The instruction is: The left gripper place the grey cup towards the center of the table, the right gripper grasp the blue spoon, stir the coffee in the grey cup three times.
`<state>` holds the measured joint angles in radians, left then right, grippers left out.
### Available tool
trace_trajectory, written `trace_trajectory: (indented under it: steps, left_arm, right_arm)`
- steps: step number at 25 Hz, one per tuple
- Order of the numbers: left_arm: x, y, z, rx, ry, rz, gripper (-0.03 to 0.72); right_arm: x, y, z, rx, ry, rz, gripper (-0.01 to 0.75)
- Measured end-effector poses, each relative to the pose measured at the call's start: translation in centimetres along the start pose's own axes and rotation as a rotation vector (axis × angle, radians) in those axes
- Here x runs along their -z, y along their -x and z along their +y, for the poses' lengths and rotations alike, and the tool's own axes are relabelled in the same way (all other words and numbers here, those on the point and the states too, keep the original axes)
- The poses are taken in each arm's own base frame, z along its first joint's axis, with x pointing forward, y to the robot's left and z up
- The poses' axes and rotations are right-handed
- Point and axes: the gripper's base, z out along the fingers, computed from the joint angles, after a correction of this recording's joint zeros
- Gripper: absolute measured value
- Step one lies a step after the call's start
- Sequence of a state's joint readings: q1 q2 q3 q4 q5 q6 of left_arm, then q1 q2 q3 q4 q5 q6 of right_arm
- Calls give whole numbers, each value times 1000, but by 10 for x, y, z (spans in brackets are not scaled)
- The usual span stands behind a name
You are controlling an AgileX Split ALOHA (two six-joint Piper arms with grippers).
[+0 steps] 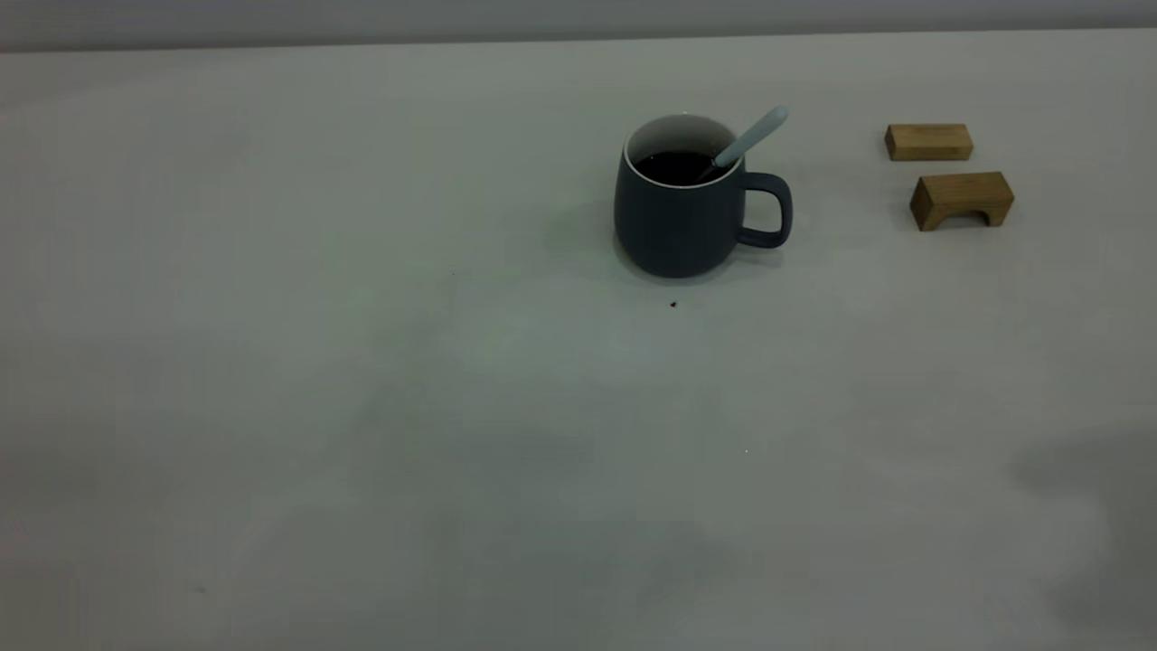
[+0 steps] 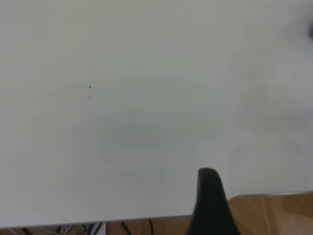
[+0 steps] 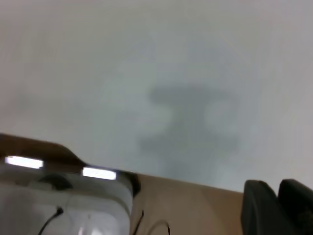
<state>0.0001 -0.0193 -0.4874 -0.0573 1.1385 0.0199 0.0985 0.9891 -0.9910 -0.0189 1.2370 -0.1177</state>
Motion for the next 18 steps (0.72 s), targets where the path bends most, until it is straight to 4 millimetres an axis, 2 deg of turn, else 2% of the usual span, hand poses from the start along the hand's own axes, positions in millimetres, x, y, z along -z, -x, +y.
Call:
trace_trajectory:
  steps: [7,11,14,16,18]
  left_arm:
    - [0,0,0,0,0,0,585]
    - [0,0,0,0,0,0,585]
    - [0,0,0,0,0,0,585]
    - [0,0,0,0,0,0,585]
    - [0,0,0,0,0,0,585]
  right_arm:
    - [80,-85,9,-15,-55,-416,106]
    - [106,-130,17,-50,-83,-614,110]
    - [109,-156,23,-69,-103,-699,114]
    - [100,-169,26,-71,-102,-720,118]
    - [82,-177,28,-72,-96,-712,120]
